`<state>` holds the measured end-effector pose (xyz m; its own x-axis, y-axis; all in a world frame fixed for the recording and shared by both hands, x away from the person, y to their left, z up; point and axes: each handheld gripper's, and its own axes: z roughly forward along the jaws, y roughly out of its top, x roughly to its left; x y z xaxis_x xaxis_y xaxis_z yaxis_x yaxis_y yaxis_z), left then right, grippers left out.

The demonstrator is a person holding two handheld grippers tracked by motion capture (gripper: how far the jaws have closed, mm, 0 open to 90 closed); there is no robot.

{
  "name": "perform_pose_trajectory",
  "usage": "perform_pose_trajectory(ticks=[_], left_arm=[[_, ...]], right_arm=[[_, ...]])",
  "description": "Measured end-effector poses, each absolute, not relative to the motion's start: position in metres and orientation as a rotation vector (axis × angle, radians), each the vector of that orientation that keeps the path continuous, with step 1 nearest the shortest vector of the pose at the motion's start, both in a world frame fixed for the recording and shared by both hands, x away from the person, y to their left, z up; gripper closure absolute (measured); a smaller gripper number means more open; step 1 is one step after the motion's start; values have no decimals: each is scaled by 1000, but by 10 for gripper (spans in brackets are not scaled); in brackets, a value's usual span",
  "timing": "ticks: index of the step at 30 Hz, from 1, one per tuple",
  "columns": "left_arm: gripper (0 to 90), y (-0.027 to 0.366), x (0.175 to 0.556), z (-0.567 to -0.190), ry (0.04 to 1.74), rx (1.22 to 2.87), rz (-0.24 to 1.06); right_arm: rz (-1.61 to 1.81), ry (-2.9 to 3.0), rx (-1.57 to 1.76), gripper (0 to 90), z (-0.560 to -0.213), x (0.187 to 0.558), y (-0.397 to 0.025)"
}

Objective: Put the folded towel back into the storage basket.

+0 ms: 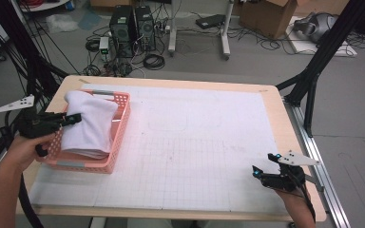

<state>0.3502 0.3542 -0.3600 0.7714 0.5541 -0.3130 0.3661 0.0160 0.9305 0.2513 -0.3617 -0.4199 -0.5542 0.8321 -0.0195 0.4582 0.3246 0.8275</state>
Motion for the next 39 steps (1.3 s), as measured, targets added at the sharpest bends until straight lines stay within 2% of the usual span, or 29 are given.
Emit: perform_pose_trajectory(ticks=[6,12,15,16,18,19,28,29,31,33,39], left_arm=[[721,351,355,-364,761,1607,149],[676,351,360,-368,874,1647,135],[597,352,362,-367,940,1656,130],[546,352,362,-367,940,1656,130],[419,355,364,-367,1075,1656,136],[393,357,364,-366,1105,1657,145],[378,367,362,-358,1248,1635,296],[376,366,360,-353,1263,1624,374],[376,366,356,-344,1269,1580,430],[375,364,353,-337,1263,1621,480],[381,352,351,-346,1326,1781,479]], right_arm=[[1105,2161,1140,205,-422,252,-361],[1099,2164,1137,205,-424,253,-362],[1095,2167,1140,206,-425,252,-362],[1095,2166,1140,205,-425,252,-362],[1095,2166,1137,205,-424,252,-363],[1095,2166,1135,206,-424,252,-363],[1099,2165,1137,205,-424,252,-362],[1103,2163,1139,205,-424,252,-363],[1103,2158,1141,205,-424,252,-364],[1102,2159,1142,205,-424,252,-364],[1109,2163,1132,205,-422,252,-361]])
